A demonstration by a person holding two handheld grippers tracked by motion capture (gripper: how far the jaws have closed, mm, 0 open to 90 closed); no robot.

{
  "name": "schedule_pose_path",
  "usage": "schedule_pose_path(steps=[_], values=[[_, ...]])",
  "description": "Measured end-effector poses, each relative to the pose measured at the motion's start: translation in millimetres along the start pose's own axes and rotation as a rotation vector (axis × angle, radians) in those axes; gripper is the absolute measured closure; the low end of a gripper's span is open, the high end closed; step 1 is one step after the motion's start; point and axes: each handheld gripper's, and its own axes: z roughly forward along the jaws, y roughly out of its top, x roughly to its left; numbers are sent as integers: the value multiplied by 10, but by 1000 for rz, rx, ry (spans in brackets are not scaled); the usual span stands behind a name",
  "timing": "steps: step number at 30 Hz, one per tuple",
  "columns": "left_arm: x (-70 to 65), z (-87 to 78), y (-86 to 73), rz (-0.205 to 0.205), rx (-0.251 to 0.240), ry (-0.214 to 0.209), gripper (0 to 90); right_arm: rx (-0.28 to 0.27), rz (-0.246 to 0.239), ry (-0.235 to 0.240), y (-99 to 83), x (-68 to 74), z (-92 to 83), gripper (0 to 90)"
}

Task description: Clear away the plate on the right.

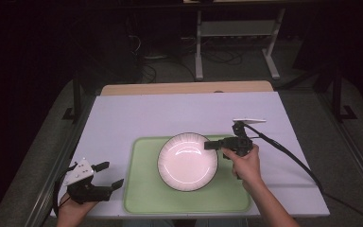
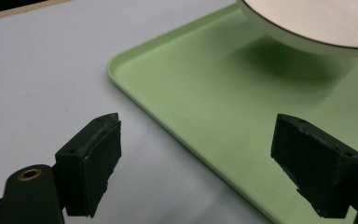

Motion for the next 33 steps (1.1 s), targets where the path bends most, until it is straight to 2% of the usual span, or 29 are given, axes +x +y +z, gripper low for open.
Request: schedule_pose_path(steps=[10, 18, 21, 28, 33], values=[[-3, -4, 1, -1, -2, 0, 159, -4, -1, -26, -41, -59, 119, 773], [-3, -3, 1, 0, -2, 0, 159, 10, -11, -69, -82, -124, 201, 774], [-1, -4, 1, -1, -2, -1, 159, 11, 2, -68, -95, -157, 207, 776], [-7, 0, 2, 0, -3, -2, 159, 15, -10, -80, -106, -161, 204, 783], [-8, 0, 1, 1, -1, -3, 159, 26, -25, -130, -132, -189, 218, 804]])
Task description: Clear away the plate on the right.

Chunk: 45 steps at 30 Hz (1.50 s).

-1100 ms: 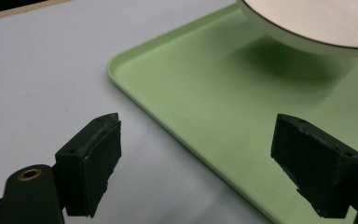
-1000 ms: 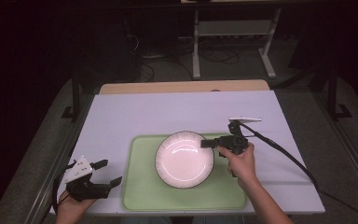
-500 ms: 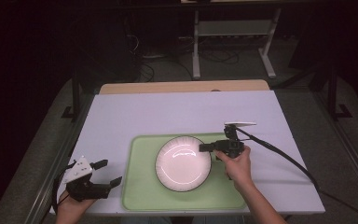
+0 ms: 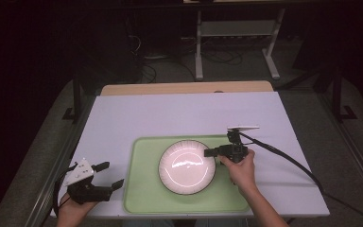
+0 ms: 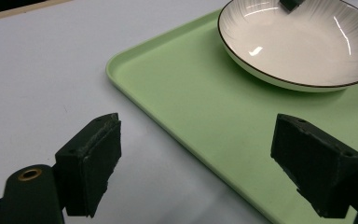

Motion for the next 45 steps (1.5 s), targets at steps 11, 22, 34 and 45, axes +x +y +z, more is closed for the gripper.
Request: schedule_pose_path(steps=[11, 22, 34, 45], values=[[0, 3, -1, 1, 2, 0, 159, 13, -18, -52, -25, -34, 30, 821], [-4, 9, -1, 1, 5, -1, 159, 14, -30, -79, -52, -60, 35, 825], [-10, 19, -3, 2, 7, -1, 159, 0, -79, -93, -82, -33, -29, 819], [-9, 20, -4, 1, 9, -1, 159, -33, -125, -100, -98, -39, -126, 777]])
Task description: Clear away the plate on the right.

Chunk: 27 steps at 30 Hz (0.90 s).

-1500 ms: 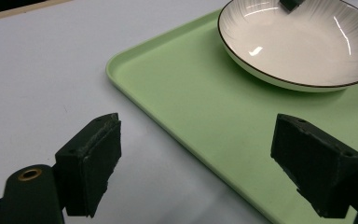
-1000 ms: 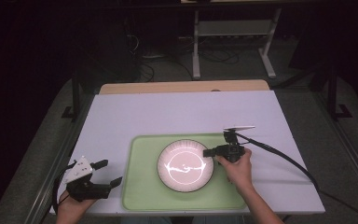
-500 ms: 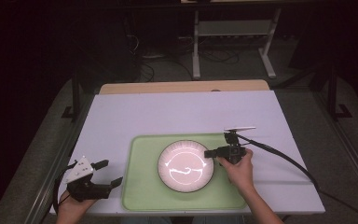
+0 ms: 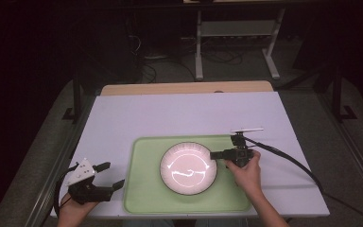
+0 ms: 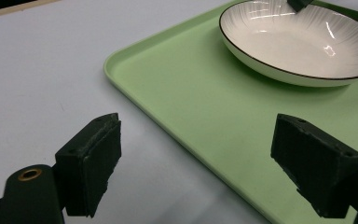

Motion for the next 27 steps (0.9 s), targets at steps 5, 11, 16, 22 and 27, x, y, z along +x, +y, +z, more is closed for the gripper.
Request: schedule_pose_path(steps=[5, 11, 16, 22, 27], values=[[2, 5, 0, 1, 2, -1, 159, -33, -24, -2, 5, -11, -93, 729], [0, 12, -3, -3, 3, -1, 159, -78, -84, 0, 19, 5, -213, 654], [3, 18, -6, -3, 5, -1, 159, -116, -136, -12, 24, 6, -294, 589], [6, 22, -8, -4, 8, -1, 159, -171, -221, -40, 15, 15, -403, 492], [6, 21, -9, -4, 8, 0, 159, -239, -317, -86, -17, 28, -541, 412]])
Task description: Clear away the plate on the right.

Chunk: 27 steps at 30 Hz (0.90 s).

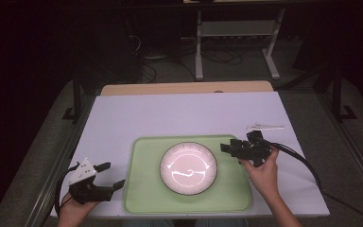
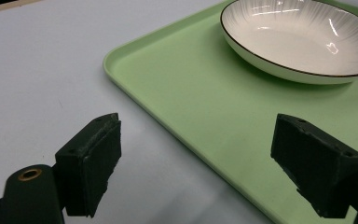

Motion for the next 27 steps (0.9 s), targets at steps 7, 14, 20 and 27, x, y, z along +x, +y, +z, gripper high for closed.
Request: schedule_pose_path(steps=[7, 14, 20, 27], values=[[-2, 4, 1, 4, 5, 1, 159, -84, -131, -52, -54, -67, -238, 350], [-6, 10, 1, 6, 7, 1, 159, -125, -186, -87, -157, -145, -435, 310], [-12, 17, -1, 5, 6, 1, 159, -152, -203, -110, -296, -197, -619, 273], [-18, 24, -2, 8, 12, 1, 159, -143, -228, -146, -478, -206, -680, 253]])
